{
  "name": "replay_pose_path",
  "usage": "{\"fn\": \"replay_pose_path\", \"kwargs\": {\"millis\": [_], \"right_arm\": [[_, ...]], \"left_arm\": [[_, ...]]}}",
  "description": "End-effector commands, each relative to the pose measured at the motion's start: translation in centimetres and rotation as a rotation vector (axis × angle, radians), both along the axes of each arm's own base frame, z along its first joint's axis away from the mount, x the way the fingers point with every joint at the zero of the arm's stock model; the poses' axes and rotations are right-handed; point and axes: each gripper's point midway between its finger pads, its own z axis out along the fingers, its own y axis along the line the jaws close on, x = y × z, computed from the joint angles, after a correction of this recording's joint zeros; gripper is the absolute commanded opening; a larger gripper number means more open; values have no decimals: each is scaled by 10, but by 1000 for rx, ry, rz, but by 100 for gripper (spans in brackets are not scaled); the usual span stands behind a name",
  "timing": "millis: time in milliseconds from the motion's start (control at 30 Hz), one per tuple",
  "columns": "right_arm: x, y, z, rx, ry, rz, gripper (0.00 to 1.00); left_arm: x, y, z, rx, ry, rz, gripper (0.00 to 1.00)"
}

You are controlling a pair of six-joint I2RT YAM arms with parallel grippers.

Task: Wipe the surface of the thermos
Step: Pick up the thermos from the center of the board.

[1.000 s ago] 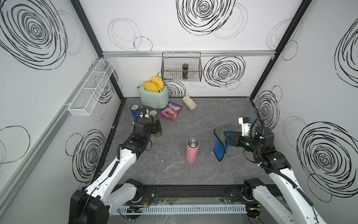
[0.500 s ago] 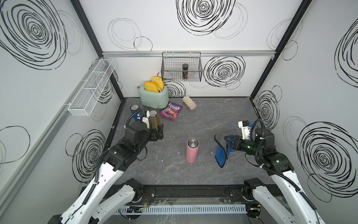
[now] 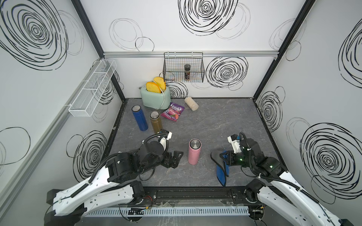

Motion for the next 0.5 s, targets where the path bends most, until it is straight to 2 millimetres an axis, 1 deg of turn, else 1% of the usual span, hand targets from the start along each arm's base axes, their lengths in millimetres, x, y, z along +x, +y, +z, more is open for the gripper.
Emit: {"fn": "replay_pose_path", "kwargs": {"millis": [0,100,200,267,367,467], "right_arm": [[2,-5,1,20,-8,-71,0],[-1,-4,-1,54,-11,-83,0],[-4,-6,-6,54,-2,-100,0],[-6,-7,-10,49,1,-106,0],[-8,-8,-20,39,-1,-119,0],[-8,-7,-36,35,4,-134,0]], "left_arm": [[11,-19,16,8,-56,28,97],[19,-36,22,76,-101,-7,97],[26,-41,28,143,-141,-18,97],[29,-41,31,158,-162,-24,97],[34,-45,34,138,-178,-62,97],[36,-56,27,126,-156,-133,97]]}}
